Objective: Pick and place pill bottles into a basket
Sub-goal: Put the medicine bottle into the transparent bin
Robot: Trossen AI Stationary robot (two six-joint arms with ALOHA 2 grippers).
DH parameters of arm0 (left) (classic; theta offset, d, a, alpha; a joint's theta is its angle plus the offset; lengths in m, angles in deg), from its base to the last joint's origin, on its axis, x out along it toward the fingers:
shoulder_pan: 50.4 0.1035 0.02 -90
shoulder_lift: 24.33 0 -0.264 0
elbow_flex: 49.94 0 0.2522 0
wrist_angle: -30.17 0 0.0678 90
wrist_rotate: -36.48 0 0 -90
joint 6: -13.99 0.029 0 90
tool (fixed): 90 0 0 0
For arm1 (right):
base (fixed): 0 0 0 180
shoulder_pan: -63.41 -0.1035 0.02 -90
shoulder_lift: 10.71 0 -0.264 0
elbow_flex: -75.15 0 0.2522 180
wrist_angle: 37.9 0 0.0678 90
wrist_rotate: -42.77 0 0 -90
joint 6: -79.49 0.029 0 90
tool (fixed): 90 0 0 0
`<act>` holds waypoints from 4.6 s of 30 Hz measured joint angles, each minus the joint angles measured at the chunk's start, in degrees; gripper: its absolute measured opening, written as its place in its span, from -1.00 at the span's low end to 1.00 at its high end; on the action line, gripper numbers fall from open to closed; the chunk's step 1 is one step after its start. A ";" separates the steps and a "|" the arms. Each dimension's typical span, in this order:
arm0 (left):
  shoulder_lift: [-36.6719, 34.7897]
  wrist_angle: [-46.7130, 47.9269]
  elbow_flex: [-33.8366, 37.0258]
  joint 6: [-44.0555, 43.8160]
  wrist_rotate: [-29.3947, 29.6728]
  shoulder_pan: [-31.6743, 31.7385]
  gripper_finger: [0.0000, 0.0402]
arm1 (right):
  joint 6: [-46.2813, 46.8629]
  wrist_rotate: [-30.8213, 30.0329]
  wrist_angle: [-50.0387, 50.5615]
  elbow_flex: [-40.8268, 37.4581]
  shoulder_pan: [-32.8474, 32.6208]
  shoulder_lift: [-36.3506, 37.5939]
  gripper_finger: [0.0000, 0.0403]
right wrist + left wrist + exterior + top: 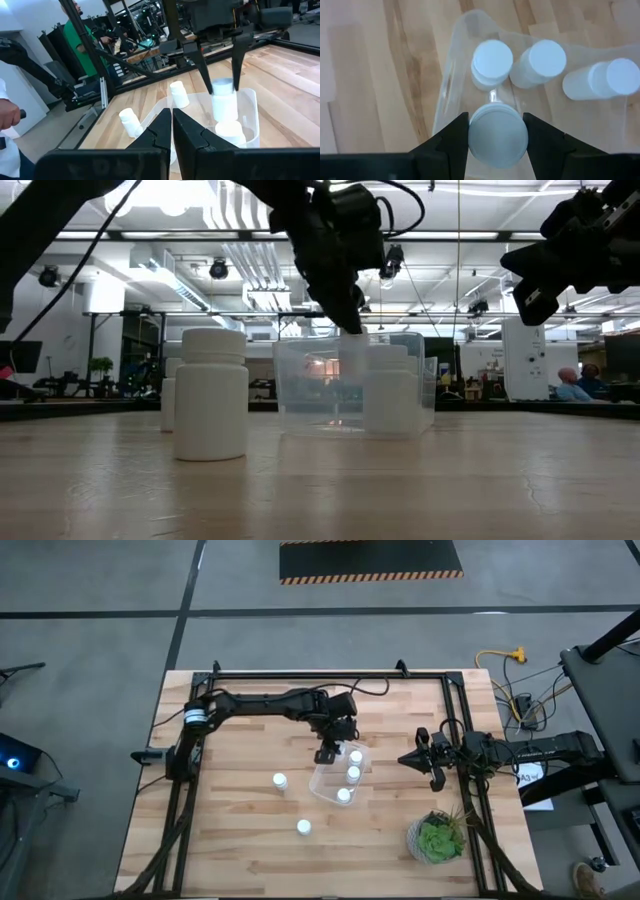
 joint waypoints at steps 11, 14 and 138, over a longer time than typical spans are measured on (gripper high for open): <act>0.16 -4.33 4.67 -0.07 0.97 0.07 -0.26 | 0.00 0.00 -0.02 0.00 0.00 -0.02 -0.96; 0.20 -5.18 5.32 -0.10 3.09 0.07 -0.26 | 0.00 0.00 -0.02 0.00 0.00 -0.02 -0.96; -30.02 -4.86 43.06 -6.28 3.59 -13.79 0.07 | 4.73 -0.04 -0.04 -0.04 0.00 -0.76 -0.96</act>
